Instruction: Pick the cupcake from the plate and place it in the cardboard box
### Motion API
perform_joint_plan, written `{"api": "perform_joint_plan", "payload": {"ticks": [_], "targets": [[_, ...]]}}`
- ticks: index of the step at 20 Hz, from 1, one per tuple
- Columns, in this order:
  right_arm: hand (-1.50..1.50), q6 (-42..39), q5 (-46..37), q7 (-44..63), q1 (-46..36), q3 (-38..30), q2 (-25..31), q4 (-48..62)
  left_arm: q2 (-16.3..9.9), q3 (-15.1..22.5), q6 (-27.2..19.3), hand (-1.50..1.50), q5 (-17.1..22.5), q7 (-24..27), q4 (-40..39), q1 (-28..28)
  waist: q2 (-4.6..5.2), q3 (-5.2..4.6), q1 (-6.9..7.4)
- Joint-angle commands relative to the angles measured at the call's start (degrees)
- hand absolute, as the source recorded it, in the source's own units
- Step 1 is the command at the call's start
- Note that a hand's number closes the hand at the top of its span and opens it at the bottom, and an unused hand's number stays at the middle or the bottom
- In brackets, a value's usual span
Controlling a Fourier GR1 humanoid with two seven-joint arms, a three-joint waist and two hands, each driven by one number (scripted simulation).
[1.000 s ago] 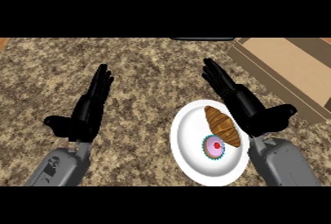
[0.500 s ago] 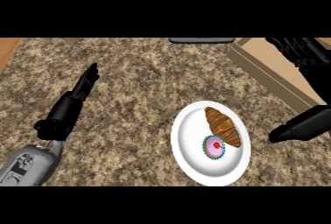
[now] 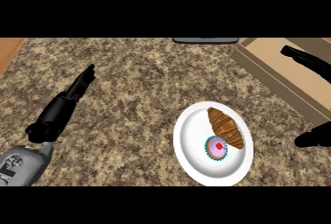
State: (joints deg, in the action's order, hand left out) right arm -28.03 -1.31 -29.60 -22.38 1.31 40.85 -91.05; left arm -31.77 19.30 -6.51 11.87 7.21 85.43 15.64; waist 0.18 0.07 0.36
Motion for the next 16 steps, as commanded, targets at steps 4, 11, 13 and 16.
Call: {"api": "perform_joint_plan", "payload": {"ticks": [4,11,13,16], "targets": [[-1.50,-1.2,-16.0,0.9,-1.5,8.2,5.9,-6.4,-0.5,-1.2,1.4,0.00,-0.6,0.7,0.4,-1.3,-0.26,-0.16,0.16],[-1.50,-6.3,-23.6,10.2,-0.5,15.2,7.4,-19.9,-2.0,-3.4,3.6,0.00,0.4,-1.5,3.9,-2.7,-0.50,-0.12,0.00],[-1.50,-7.7,-26.2,17.6,-0.7,18.0,6.3,-24.9,0.6,-2.1,1.8,0.00,-2.2,1.8,0.8,-3.7,-0.45,-0.18,-0.50],[-1.50,-11.8,-26.8,24.3,-0.8,19.4,4.5,-30.4,3.8,-1.8,0.8,0.00,-4.0,0.4,-1.9,-0.5,-0.34,-0.15,-0.95]]}}
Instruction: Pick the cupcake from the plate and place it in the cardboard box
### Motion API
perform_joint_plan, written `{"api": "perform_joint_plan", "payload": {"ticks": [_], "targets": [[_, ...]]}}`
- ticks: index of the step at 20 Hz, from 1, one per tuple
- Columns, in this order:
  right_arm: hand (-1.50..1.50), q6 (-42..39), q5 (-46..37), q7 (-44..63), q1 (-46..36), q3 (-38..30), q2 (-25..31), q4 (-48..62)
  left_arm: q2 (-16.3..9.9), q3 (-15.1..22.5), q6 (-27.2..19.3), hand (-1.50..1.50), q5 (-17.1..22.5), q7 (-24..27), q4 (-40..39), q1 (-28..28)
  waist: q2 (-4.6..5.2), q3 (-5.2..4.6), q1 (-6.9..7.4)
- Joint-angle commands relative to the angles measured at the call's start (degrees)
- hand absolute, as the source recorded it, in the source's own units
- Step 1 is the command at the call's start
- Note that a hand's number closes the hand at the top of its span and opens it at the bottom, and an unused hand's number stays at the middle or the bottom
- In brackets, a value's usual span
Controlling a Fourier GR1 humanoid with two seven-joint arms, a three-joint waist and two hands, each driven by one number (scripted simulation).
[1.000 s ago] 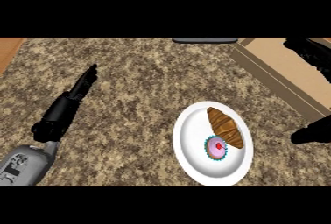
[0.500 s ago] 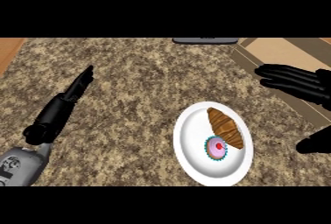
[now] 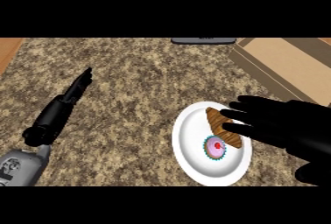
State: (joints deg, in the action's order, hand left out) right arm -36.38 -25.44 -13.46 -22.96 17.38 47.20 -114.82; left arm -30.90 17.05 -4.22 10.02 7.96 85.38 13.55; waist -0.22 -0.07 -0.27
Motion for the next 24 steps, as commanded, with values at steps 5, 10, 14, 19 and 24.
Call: {"api": "perform_joint_plan", "payload": {"ticks": [5,10,14,19,24], "targets": [[-1.50,-4.3,-9.8,11.9,5.4,8.0,-4.6,-6.3,1.1,-2.3,2.2,0.00,-1.8,2.5,0.5,-2.9,0.17,0.07,0.31],[-1.50,-7.9,-13.5,16.8,7.5,10.8,-9.9,-9.2,1.2,-5.4,4.9,0.00,-1.7,-3.9,3.5,-0.2,0.15,0.08,0.31],[-1.50,-7.0,-20.2,18.2,9.9,14.6,-12.6,-9.5,4.3,-4.4,3.7,0.00,-5.4,-4.1,4.4,-1.7,0.14,0.08,0.35],[-1.50,-5.4,-24.9,17.2,12.2,13.0,-14.0,-10.8,4.2,-8.5,6.6,0.00,-6.1,-2.8,3.3,-1.6,0.16,0.08,0.21],[-1.50,-1.3,-31.3,11.2,10.7,14.4,-15.3,-2.4,6.7,-9.9,8.8,0.00,-6.9,0.1,1.3,-2.9,0.22,0.08,0.36]]}}
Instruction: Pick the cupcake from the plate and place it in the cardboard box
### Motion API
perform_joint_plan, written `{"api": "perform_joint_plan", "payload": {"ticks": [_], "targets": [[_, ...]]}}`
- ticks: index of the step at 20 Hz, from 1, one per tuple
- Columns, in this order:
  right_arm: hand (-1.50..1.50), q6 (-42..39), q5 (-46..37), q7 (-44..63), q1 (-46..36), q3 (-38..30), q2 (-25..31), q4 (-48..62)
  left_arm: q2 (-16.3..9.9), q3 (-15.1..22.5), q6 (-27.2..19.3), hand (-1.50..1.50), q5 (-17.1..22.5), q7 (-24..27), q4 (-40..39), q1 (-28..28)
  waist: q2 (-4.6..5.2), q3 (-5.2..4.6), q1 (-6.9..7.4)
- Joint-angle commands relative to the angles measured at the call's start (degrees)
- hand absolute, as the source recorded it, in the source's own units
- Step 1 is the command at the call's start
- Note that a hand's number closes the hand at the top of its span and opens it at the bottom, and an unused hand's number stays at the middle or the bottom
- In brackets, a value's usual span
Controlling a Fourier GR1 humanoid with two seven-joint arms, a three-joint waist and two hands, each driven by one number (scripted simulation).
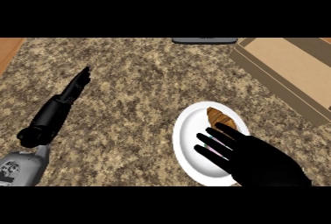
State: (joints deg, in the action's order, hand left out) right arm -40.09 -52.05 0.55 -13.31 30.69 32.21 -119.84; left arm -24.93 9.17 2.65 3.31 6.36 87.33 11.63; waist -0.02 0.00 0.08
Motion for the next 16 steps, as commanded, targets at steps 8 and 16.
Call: {"api": "perform_joint_plan", "payload": {"ticks": [8,16], "targets": [[-1.50,4.5,-11.2,-4.2,1.2,1.4,-3.5,7.5,5.6,-1.0,0.9,0.00,-5.4,-2.7,0.0,2.1,-0.01,0.01,-0.16],[-1.50,9.1,-15.4,-8.8,2.1,2.2,-8.5,17.5,4.3,-5.0,5.7,0.00,-5.1,-1.8,3.9,-3.0,-0.01,0.01,0.11]]}}
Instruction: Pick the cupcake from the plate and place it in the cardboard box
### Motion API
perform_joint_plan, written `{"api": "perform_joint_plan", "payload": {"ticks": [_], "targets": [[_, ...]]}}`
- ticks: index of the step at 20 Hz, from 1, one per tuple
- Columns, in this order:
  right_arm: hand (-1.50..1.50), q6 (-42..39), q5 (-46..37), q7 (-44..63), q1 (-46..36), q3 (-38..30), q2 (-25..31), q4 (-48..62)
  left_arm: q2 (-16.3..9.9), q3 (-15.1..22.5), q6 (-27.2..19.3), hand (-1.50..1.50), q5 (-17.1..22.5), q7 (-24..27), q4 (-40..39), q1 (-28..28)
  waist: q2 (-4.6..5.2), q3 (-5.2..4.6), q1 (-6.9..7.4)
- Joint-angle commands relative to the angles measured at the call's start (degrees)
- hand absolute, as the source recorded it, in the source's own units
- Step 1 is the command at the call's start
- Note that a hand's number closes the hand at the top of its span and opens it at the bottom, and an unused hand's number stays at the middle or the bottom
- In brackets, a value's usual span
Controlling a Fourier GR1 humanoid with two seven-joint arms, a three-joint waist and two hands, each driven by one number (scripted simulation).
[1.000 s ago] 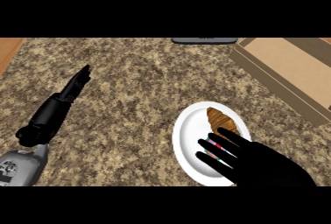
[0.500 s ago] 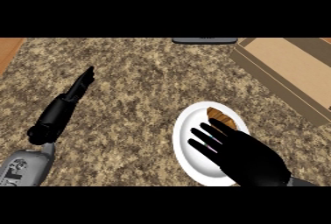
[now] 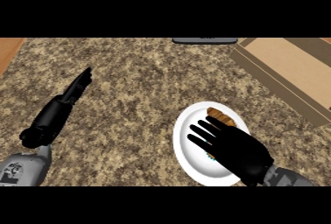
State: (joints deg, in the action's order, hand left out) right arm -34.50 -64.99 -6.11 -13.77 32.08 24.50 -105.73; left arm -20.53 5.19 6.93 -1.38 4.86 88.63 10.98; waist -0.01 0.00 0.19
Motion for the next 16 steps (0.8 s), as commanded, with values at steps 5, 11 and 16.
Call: {"api": "perform_joint_plan", "payload": {"ticks": [5,11,16], "targets": [[-1.50,0.3,-5.5,-2.1,-0.1,-0.5,-4.4,4.6,2.8,-1.5,1.1,0.00,-3.5,0.6,0.4,-0.8,0.00,-0.01,-0.02],[-1.50,1.8,-8.5,-4.5,-1.6,-4.0,-4.2,6.9,2.3,-4.9,4.3,0.00,-2.0,-0.3,1.2,0.1,-0.02,0.00,-0.03],[-1.50,5.6,-8.1,-9.8,0.1,-6.4,-3.2,13.7,3.6,-5.4,4.8,0.00,-2.8,-0.8,-0.4,1.4,0.03,0.00,-0.12]]}}
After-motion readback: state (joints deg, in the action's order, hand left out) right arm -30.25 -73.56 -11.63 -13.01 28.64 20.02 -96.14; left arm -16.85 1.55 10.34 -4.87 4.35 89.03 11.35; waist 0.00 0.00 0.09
